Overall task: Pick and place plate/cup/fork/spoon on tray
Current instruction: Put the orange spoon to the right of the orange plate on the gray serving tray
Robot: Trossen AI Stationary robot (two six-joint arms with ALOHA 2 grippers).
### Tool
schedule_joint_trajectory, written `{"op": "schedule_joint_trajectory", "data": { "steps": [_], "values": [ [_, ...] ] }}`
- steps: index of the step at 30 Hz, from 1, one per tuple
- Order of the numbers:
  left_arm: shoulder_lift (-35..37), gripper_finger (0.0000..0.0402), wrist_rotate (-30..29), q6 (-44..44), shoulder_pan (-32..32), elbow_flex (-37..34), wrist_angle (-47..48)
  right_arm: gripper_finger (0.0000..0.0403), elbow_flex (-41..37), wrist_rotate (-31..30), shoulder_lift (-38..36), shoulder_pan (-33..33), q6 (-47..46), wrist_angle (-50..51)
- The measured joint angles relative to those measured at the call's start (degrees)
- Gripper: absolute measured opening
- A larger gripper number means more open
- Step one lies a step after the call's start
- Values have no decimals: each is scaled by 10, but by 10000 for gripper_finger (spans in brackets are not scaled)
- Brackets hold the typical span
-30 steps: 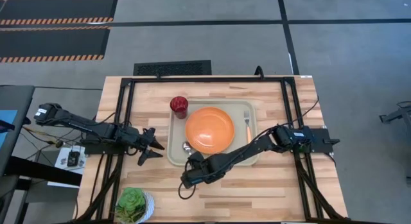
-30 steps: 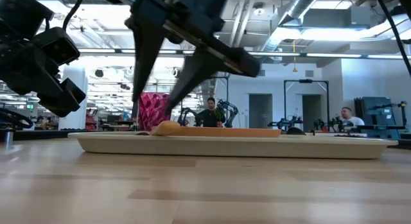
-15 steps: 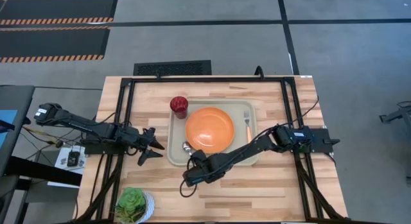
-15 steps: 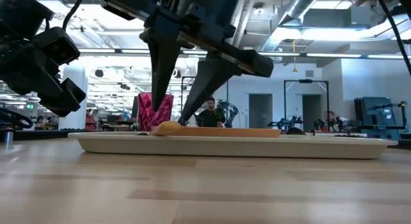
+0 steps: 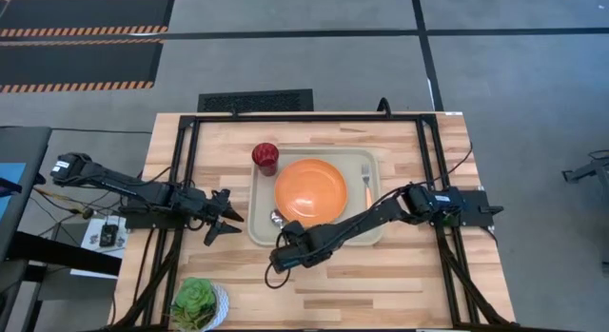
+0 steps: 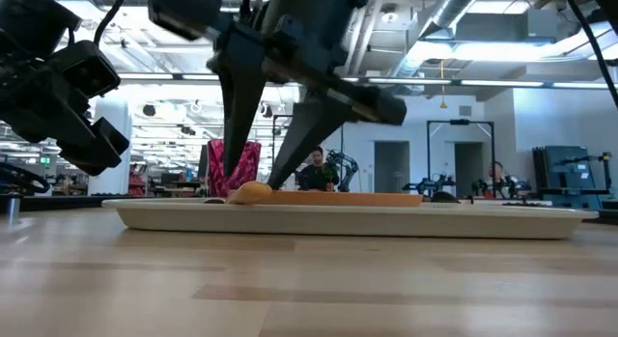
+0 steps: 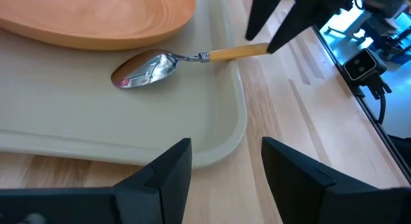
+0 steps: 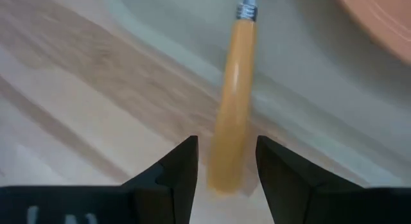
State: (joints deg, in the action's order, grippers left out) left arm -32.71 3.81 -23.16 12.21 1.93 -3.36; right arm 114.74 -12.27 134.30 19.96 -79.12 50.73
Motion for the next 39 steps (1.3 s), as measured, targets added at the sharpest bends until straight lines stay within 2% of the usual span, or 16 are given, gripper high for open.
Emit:
{"op": "schedule_joint_trajectory", "data": {
  "steps": [6, 10, 18, 22, 31, 39],
  "values": [
    [0, 176, 0, 0, 0, 0, 0, 182, -29, 17, 1, -3, 0, -42],
    [0, 176, 0, 0, 0, 0, 0, 173, -35, -2, 1, -2, 0, -38],
    [0, 176, 1, 0, 0, 0, 0, 102, -34, -3, 1, -2, 3, -42],
    [0, 176, 2, 0, 0, 0, 0, 80, -34, -3, 1, -2, 10, -44],
    [1, 176, 31, -13, 0, 0, 0, 82, -34, -21, 0, 10, 34, -51],
    [1, 176, 33, 17, 0, 0, -13, 81, -33, -34, -12, 25, 55, -78]
  ]
}}
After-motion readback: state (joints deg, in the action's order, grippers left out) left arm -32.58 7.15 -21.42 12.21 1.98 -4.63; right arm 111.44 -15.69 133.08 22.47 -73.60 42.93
